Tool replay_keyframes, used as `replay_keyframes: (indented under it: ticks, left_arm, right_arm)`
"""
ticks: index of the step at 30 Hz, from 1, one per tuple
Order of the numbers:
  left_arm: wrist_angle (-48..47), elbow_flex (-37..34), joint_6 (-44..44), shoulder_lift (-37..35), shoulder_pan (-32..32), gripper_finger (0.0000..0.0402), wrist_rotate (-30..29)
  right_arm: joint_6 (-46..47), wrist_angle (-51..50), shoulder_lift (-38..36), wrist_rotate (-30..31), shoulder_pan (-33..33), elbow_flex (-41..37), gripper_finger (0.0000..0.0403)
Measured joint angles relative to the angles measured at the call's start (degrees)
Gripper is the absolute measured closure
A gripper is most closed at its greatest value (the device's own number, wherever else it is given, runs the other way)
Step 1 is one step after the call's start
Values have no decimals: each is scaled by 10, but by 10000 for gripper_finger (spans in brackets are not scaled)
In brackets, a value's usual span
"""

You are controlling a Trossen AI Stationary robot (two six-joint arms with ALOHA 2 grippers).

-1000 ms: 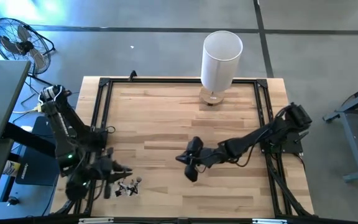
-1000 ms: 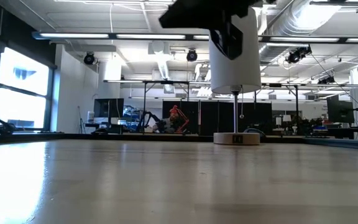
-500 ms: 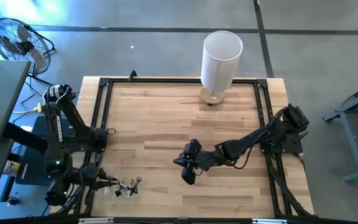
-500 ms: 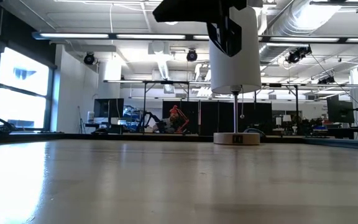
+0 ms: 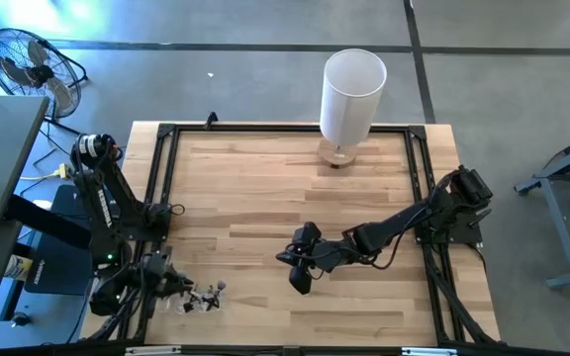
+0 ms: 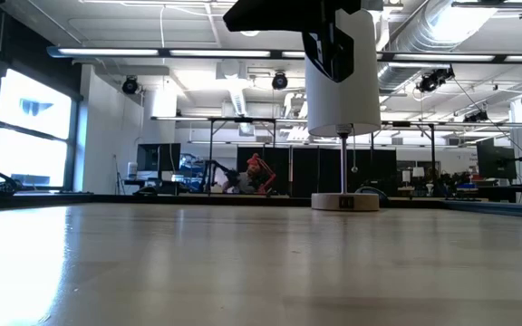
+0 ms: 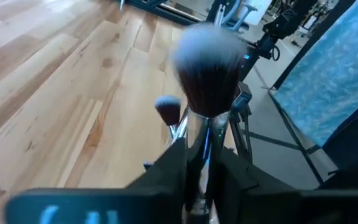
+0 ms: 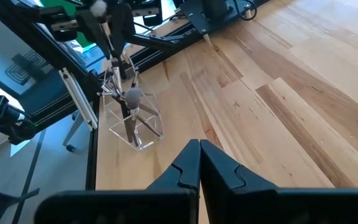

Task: Put items in baskets/containers
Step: Put the powder brush into the transparent organizer, then return to Home Position

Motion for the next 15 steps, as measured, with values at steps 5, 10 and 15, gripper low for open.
replay_keyframes:
  ticks: [5, 10, 15]
  left_arm:
    - [3, -1, -1, 0, 0, 278, 14]
    - [11, -1, -2, 0, 0, 257, 16]
    - [4, 11, 9, -16, 0, 270, 7]
  right_arm:
    - [-1, 0, 0, 0, -1, 0, 401]
    - [-6, 0, 0, 0, -2, 0, 401]
    - [-88, -8, 0, 2, -4, 0, 402]
